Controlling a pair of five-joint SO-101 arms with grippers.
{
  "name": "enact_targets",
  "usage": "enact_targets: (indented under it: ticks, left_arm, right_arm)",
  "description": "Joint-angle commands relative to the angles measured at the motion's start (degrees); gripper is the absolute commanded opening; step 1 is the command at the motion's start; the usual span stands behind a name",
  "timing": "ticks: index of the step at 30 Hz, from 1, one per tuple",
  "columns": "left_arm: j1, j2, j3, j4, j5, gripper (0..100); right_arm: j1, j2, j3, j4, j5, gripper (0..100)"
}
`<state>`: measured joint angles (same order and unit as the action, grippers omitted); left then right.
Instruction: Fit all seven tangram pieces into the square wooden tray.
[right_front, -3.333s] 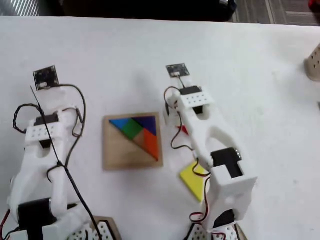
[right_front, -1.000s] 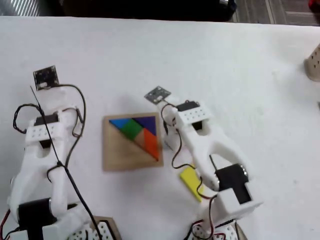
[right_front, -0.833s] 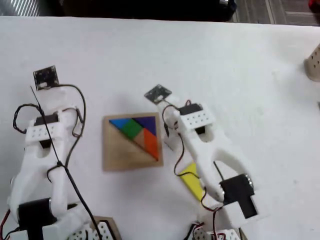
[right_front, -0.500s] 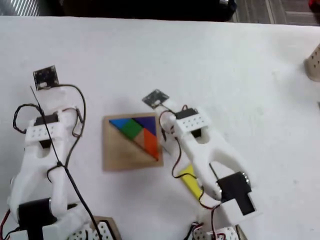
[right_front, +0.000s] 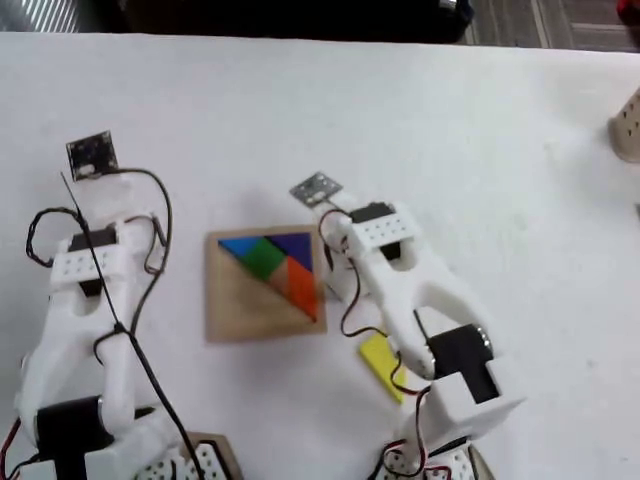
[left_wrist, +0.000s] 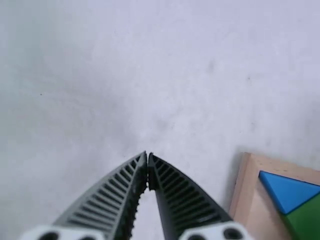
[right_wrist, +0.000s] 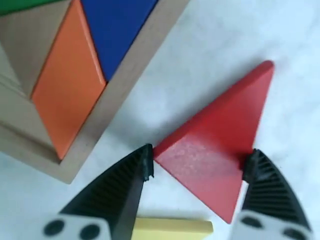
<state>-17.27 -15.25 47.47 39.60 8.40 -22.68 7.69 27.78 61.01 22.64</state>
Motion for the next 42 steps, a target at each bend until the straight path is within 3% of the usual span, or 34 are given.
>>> enact_targets:
  ticks: [1,4,15,20,26,32,37,42]
  left_arm:
    - [0.75,-0.22,-1.14,-1.05,-0.79,3]
    - [0.75,-0.22,-1.14,-1.05,-0.79,3]
    - [0.84,-0.22,-1.14,-1.05,-0.79,3]
    - [1.01,-0.22,-1.14,-1.14,-0.79,3]
    - [1.01,-0.22,-1.32,-1.49,-0.79,3]
    - [1.01,-0.13,-1.32,-1.49,-0.79,3]
    - [1.01,-0.13,-1.32,-1.49,-0.79,3]
    - [1.01,-0.13,-1.32,-1.49,-0.79,3]
  right_arm:
    - [3.03,0.4,-2.46,0.04,-3.69,11.1]
    - [7.6,0.57,-3.69,-0.48,-5.27,1.2]
    - [9.1,-0.92,-4.04,-1.19,-5.19,1.9]
    - [8.57,-6.81,-5.01,0.75,-5.98,10.2]
    - [5.58,-12.35,-5.1,-3.91,-20.4,13.5]
    - [2.24,-6.29,-5.01,-19.65,-31.82,13.1]
    - [1.71,1.8,-6.07,-24.92,-32.44,10.8]
    - [4.53,6.73,-11.78,-16.57,-25.49,1.7]
